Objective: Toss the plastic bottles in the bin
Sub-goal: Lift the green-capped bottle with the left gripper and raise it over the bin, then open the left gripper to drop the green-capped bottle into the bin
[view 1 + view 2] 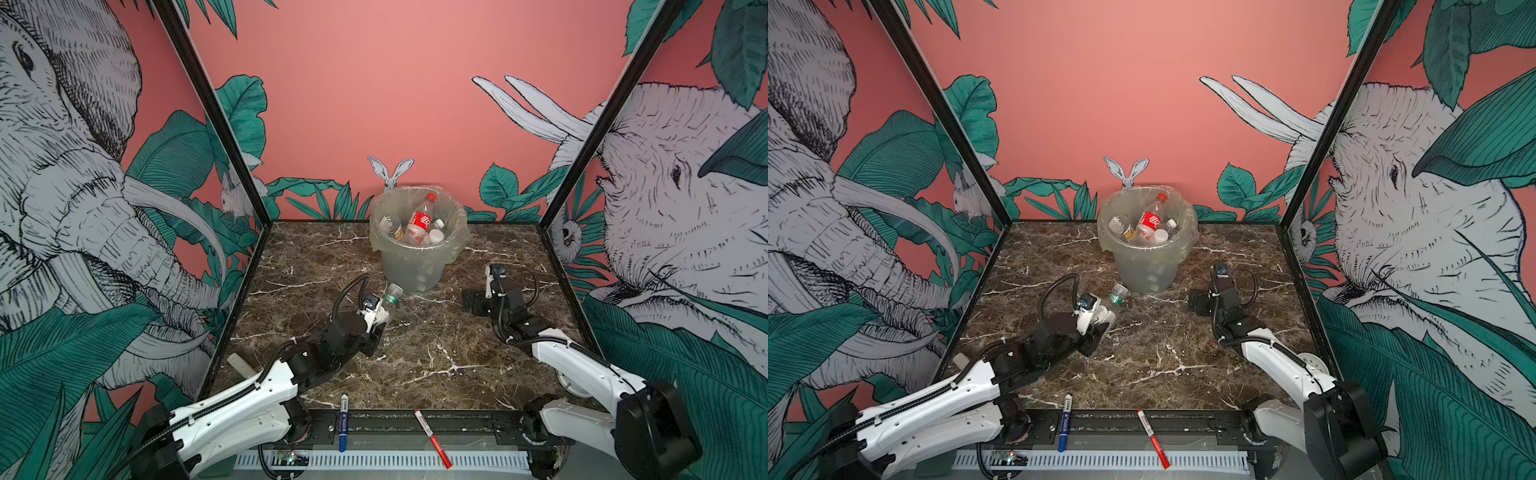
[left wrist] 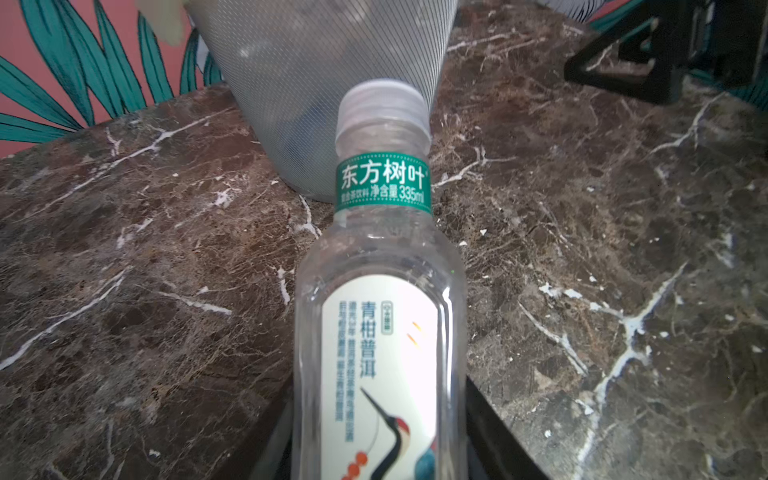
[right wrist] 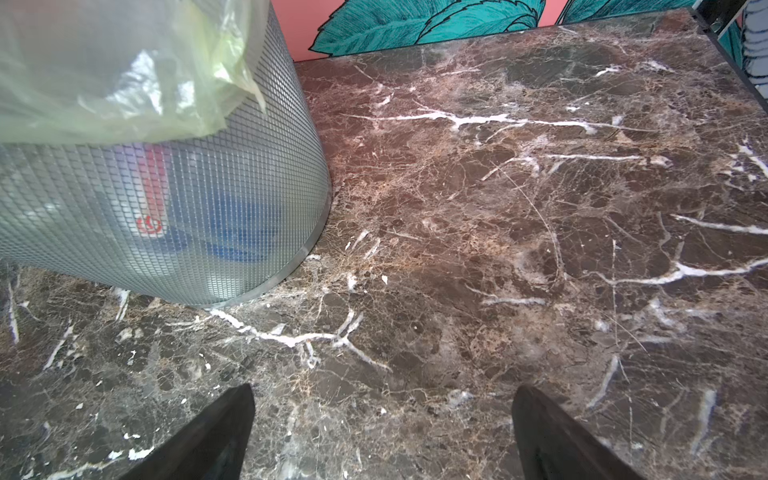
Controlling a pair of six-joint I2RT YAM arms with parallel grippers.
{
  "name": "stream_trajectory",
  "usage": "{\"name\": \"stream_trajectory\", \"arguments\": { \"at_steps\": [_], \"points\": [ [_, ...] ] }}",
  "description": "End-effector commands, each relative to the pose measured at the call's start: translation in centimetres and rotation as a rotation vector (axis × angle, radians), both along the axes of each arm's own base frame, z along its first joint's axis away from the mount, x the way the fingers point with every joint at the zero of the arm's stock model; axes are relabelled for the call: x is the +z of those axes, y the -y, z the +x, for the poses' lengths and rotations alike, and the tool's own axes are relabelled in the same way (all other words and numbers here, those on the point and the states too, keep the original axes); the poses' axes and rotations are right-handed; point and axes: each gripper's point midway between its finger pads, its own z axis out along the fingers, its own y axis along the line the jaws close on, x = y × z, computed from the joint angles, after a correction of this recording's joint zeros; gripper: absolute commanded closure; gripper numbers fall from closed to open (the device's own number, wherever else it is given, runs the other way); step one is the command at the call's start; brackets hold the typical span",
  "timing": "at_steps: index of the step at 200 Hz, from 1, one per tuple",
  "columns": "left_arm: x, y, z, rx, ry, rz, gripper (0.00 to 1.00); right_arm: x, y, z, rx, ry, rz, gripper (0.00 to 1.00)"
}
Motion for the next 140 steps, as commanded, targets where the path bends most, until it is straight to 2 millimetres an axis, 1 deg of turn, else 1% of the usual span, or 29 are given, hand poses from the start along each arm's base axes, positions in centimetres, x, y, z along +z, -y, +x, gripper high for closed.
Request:
{"name": "stream_trajectory", "arguments": {
  "at_steps": [1,18,27,48,50,61,68,84,86,89,90,93,95,97,98,99,105,109,110,111,118,122,125,126,127,128,129,132,140],
  "points": [
    [0.2,-2.2,-0.7,0.063,-0.005,-0.008,0.50,0.7,-0.2,0.5,-0.004,0.024,0.019,0.01],
    [1.9,-3.0,-0.8,0.080,0.030,-0.035,0.50,0.6,-0.2,0.6,-0.002,0.021,0.019,0.01],
    [3.1,-3.0,-0.8,0.079,0.052,-0.051,0.49,0.5,-0.3,0.6,-0.001,0.019,0.019,0.01],
    [7.2,-2.3,-0.2,0.061,0.120,-0.082,0.49,0.4,-0.3,0.6,0.003,0.013,0.021,0.01],
    [8.0,-2.2,-0.1,0.058,0.133,-0.089,0.49,0.4,-0.3,0.6,0.003,0.013,0.020,0.01],
    [10.5,-1.6,0.7,0.061,0.177,-0.067,0.49,0.4,-0.4,0.7,0.003,0.010,0.019,0.01],
    [12.8,-1.0,1.4,0.058,0.209,-0.059,0.50,0.2,-0.5,0.7,0.007,0.005,0.019,0.01],
    [17.6,1.1,2.7,0.028,0.288,-0.064,0.50,0.1,-0.5,0.8,0.010,-0.008,0.012,0.01],
    [18.6,1.3,2.9,0.025,0.306,-0.073,0.50,0.0,-0.5,0.8,0.009,-0.010,0.011,0.01],
    [19.1,1.9,3.3,0.019,0.317,-0.063,0.50,0.0,-0.5,0.8,0.010,-0.012,0.010,0.01],
    [19.9,1.9,3.3,0.017,0.331,-0.076,0.50,0.0,-0.5,0.8,0.010,-0.012,0.009,0.01],
    [21.0,2.3,3.7,0.015,0.350,-0.082,0.50,0.0,-0.6,0.8,0.013,-0.013,0.010,0.01],
    [21.0,2.8,4.1,0.014,0.351,-0.068,0.50,-0.1,-0.6,0.8,0.011,-0.016,0.009,0.01],
    [22.0,3.0,4.2,0.011,0.363,-0.079,0.50,-0.1,-0.6,0.8,0.012,-0.016,0.009,0.01],
    [21.6,3.4,4.6,0.011,0.357,-0.063,0.50,-0.1,-0.6,0.8,0.012,-0.018,0.009,0.01],
    [22.3,3.3,4.6,0.009,0.368,-0.074,0.50,-0.2,-0.6,0.8,0.013,-0.019,0.008,0.01],
    [23.1,4.5,6.0,0.006,0.371,-0.059,0.49,-0.2,-0.7,0.8,0.017,-0.021,0.012,0.01],
    [24.6,4.7,6.6,0.004,0.388,-0.073,0.48,-0.3,-0.7,0.9,0.019,-0.024,0.014,0.01],
    [24.3,5.0,7.1,0.006,0.382,-0.063,0.48,-0.3,-0.8,0.8,0.021,-0.024,0.014,0.01],
    [24.9,5.0,7.2,0.007,0.390,-0.071,0.48,-0.3,-0.8,0.8,0.022,-0.025,0.015,0.01],
    [26.3,5.7,9.1,0.015,0.402,-0.080,0.44,-0.4,-0.9,0.9,0.024,-0.028,0.018,0.01],
    [26.3,6.2,10.3,0.014,0.395,-0.076,0.40,-0.4,-1.0,0.9,0.025,-0.031,0.020,0.01],
    [27.2,6.3,11.1,0.017,0.397,-0.085,0.35,-0.5,-1.0,0.8,0.029,-0.031,0.020,0.01],
    [27.0,6.4,11.4,0.017,0.391,-0.083,0.33,-0.5,-1.0,0.8,0.027,-0.032,0.020,0.01],
    [27.8,6.2,11.4,0.016,0.398,-0.094,0.32,-0.5,-1.0,0.8,0.028,-0.033,0.020,0.01],
    [27.1,6.5,12.0,0.021,0.383,-0.080,0.31,-0.5,-1.1,0.8,0.028,-0.033,0.022,0.01],
    [27.0,6.6,12.3,0.023,0.377,-0.078,0.29,-0.5,-1.1,0.8,0.029,-0.034,0.022,0.01],
    [27.7,6.5,13.1,0.036,0.377,-0.083,0.24,-0.5,-1.1,0.8,0.030,-0.033,0.023,0.01],
    [28.1,6.8,14.9,0.062,0.370,-0.072,0.13,-0.5,-1.1,0.8,0.030,-0.035,0.023,0.01]
  ]
}}
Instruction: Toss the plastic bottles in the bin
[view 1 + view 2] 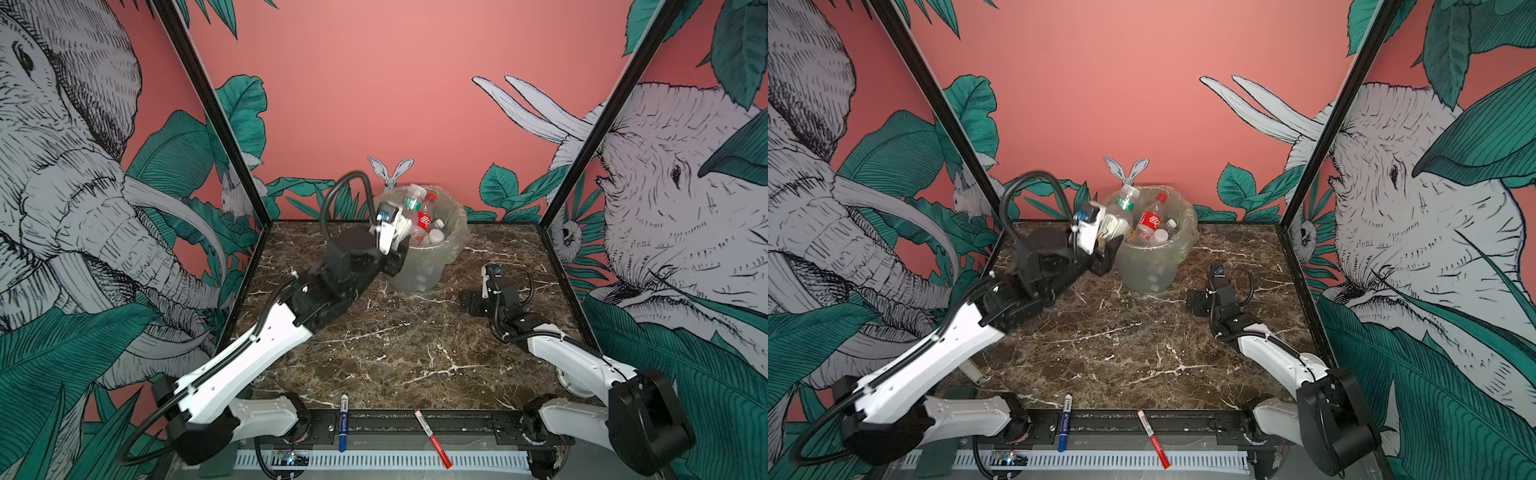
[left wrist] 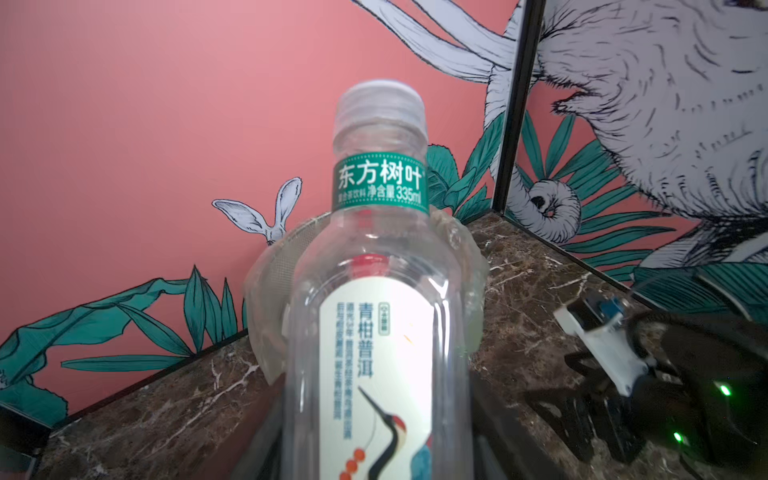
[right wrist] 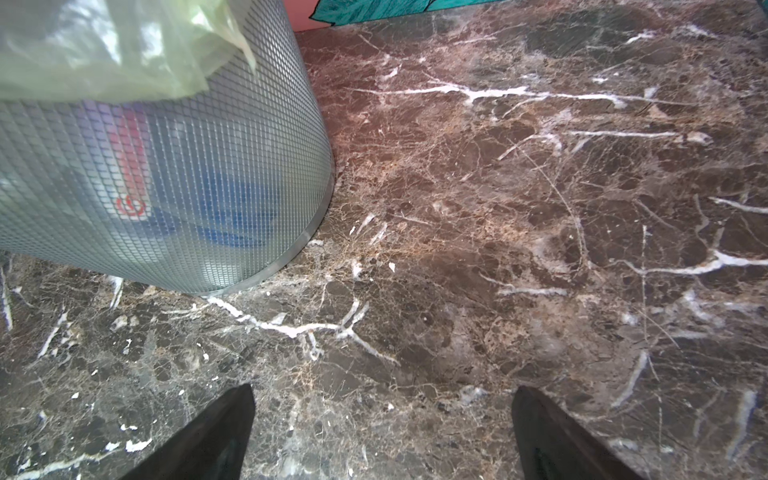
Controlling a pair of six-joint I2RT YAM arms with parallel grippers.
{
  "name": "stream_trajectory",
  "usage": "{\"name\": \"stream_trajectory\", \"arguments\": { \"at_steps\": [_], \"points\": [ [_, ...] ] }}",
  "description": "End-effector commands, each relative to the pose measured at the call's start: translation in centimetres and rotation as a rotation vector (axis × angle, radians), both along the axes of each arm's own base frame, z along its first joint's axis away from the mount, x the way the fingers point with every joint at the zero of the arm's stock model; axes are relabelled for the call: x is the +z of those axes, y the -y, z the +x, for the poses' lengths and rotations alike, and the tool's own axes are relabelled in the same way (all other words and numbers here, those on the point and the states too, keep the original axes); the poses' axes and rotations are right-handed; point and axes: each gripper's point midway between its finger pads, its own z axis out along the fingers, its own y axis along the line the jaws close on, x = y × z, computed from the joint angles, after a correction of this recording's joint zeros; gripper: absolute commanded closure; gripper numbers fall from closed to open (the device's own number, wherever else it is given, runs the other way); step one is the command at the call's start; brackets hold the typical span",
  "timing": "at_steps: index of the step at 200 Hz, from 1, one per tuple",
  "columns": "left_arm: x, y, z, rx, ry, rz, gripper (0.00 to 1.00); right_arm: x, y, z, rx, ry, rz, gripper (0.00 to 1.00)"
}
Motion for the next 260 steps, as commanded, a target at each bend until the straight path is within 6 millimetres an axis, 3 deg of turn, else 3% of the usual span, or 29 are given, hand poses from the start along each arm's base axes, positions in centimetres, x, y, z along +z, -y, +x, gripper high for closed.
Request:
{"name": "stream_trajectory", "arguments": {
  "at_steps": [1,11,25,36,40,76,146,205,260],
  "points": [
    [1.3,0.8,4.9,0.028,0.001,0.040,0.12,1.0,-0.4,0.6,0.003,0.019,0.025,0.01],
    [1.8,0.6,6.8,0.086,0.022,0.057,0.01,1.1,-0.3,0.6,0.001,0.021,0.023,0.01],
    [2.0,-0.3,8.6,0.153,0.025,0.058,0.00,1.5,-0.4,0.6,0.005,0.028,0.033,0.01],
    [2.1,-0.1,8.8,0.145,0.023,0.034,0.00,1.6,-0.5,0.4,0.009,0.031,0.036,0.01],
    [2.3,-1.2,9.4,0.168,0.026,0.024,0.00,1.7,-0.5,0.4,0.009,0.032,0.037,0.01],
    [2.9,-2.0,6.3,0.092,0.069,-0.074,0.01,2.1,-0.4,0.4,0.011,0.047,0.040,0.01],
    [-0.7,-5.3,3.2,0.136,0.036,-0.059,0.00,2.5,0.5,0.3,-0.019,0.073,0.008,0.01],
    [-7.9,-8.3,3.0,0.261,-0.060,-0.009,0.00,2.8,1.4,0.3,-0.040,0.095,-0.038,0.01],
    [-17.5,-13.5,4.1,0.385,-0.319,-0.166,0.00,2.0,2.0,0.8,-0.071,0.079,-0.082,0.01]
  ]
}}
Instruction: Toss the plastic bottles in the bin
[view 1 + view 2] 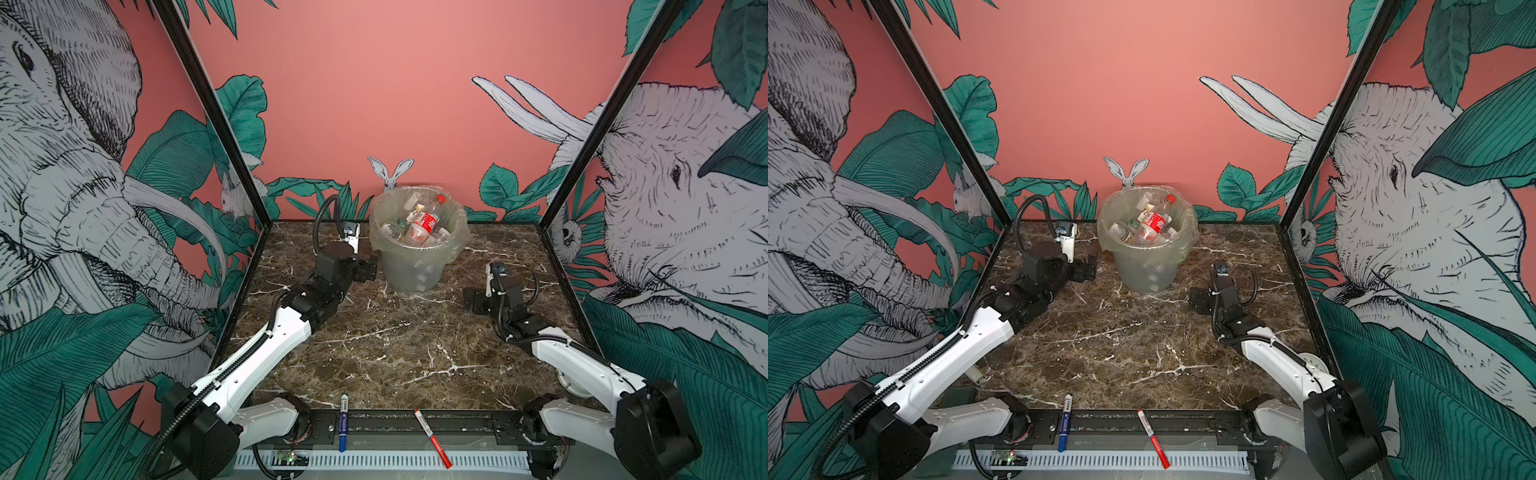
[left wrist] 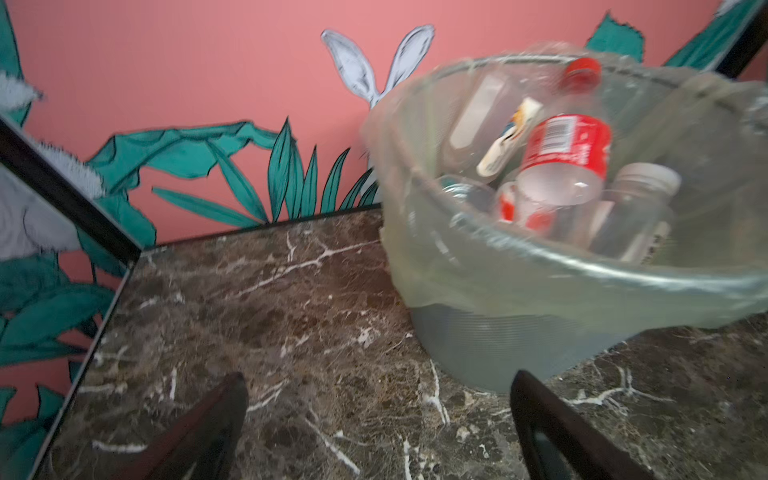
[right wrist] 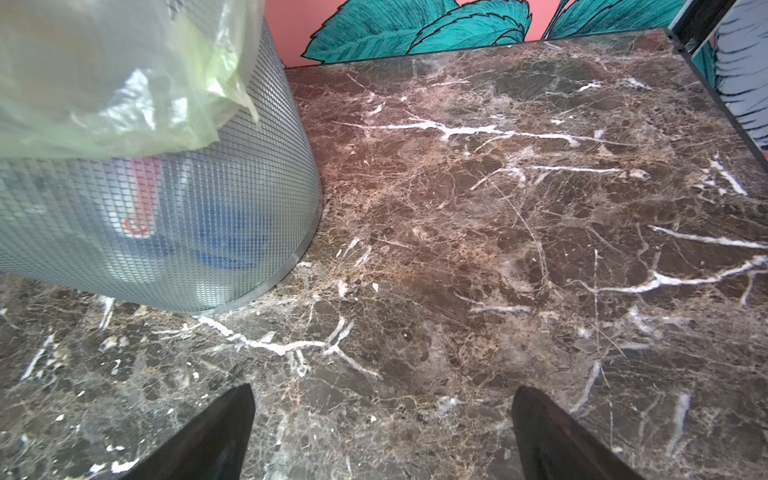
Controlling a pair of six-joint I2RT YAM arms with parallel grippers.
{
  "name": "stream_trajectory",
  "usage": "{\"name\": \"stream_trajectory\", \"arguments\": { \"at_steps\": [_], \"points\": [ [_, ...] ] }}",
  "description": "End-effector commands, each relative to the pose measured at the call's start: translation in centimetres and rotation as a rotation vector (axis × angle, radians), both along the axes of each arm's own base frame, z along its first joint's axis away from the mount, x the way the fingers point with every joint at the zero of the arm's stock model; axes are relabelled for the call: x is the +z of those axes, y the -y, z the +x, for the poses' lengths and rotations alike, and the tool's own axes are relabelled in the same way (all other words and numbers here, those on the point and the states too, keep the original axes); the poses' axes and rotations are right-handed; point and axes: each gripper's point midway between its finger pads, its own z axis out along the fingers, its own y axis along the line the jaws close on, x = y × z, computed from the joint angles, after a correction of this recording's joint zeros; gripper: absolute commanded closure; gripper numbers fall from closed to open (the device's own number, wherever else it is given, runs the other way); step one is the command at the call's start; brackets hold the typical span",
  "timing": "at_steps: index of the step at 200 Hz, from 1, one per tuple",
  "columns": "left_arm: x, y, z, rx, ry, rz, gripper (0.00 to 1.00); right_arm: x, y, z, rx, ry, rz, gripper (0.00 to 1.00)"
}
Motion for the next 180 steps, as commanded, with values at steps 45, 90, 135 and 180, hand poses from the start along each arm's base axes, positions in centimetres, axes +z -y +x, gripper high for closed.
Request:
{"name": "stream_trajectory", "arguments": {
  "at_steps": [45,90,135,180],
  "points": [
    [-7.7,-5.2,0.3,0.183,-0.139,-0.134,0.01,0.1,2.0,0.9,-0.082,0.014,-0.097,0.01],
    [-9.5,-6.5,1.8,0.182,-0.083,0.020,0.00,0.9,2.7,1.9,-0.101,-0.014,-0.173,0.01],
    [-9.2,-7.2,2.8,0.145,0.058,0.124,0.00,1.5,4.8,3.1,-0.107,-0.024,-0.331,0.00],
    [-11.4,-10.3,3.7,0.088,0.167,0.090,0.00,1.8,6.2,3.5,-0.077,0.087,-0.454,0.00]
  ]
}}
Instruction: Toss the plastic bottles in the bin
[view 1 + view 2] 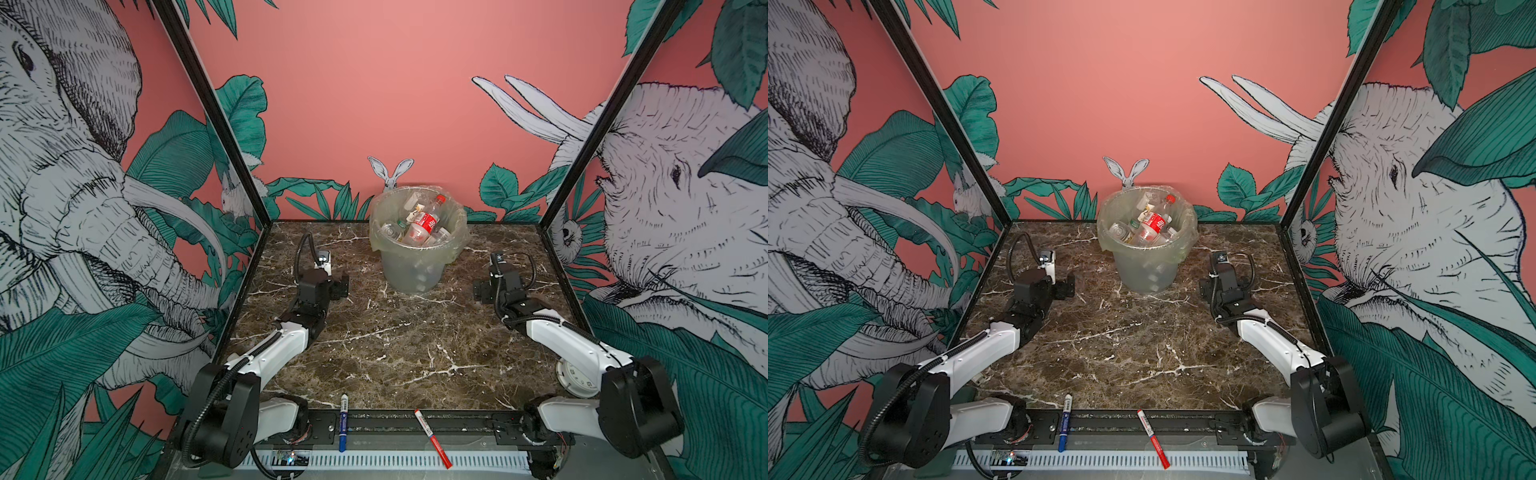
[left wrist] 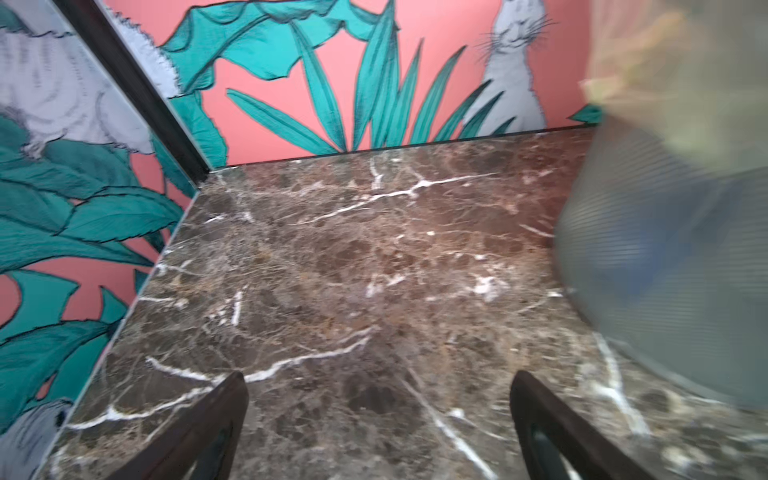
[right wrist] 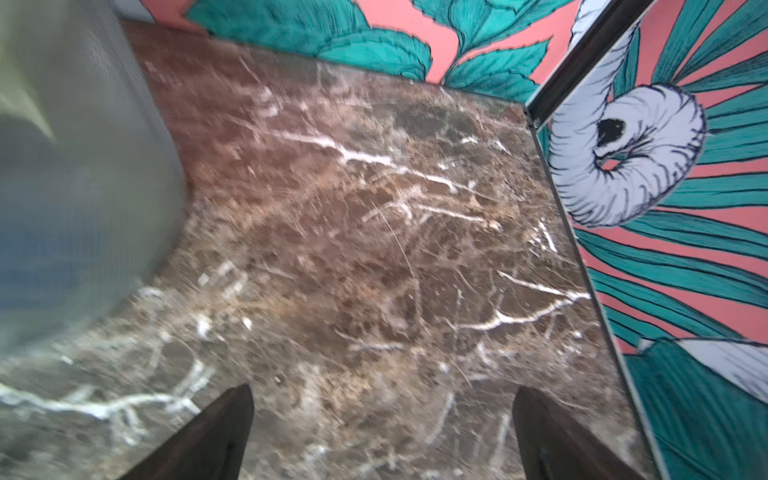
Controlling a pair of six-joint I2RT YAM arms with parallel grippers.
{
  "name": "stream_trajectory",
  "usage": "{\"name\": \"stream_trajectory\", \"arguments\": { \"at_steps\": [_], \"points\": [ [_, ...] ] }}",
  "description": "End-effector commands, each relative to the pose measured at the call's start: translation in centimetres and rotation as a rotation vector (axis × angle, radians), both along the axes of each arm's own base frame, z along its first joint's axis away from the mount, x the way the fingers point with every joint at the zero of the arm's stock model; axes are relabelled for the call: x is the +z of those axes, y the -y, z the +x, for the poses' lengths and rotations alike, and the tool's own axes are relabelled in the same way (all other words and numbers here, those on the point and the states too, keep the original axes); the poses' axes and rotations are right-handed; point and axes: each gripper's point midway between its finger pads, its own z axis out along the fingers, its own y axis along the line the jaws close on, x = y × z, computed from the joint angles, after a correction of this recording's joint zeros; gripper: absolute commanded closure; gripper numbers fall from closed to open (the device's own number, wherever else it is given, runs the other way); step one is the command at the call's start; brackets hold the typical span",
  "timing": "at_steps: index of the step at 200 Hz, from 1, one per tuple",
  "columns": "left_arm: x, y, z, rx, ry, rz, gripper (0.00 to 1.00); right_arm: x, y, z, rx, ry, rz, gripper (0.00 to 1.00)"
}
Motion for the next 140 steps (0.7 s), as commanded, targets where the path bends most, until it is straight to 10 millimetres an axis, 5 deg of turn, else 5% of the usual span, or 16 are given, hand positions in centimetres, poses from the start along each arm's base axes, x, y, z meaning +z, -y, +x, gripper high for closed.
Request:
{"name": "stream_trajectory", "arguments": {
  "at_steps": [1,48,85,140],
  "points": [
    [0.8,-1.1,1.0,-0.066,0.140,-0.005,0.01,1.2,1.1,0.5,0.021,0.089,-0.080,0.00],
    [-0.1,-4.5,2.5,-0.029,0.101,-0.067,0.00,0.3,2.8,0.9,0.009,0.131,-0.059,0.00],
    [-1.3,-5.2,-0.1,-0.012,0.068,-0.014,0.00,-1.1,3.9,0.5,-0.026,0.130,-0.072,0.00],
    [-4.3,-5.3,0.2,-0.016,0.082,0.002,0.00,-2.2,4.0,0.9,-0.016,0.168,-0.090,0.00]
  ]
}}
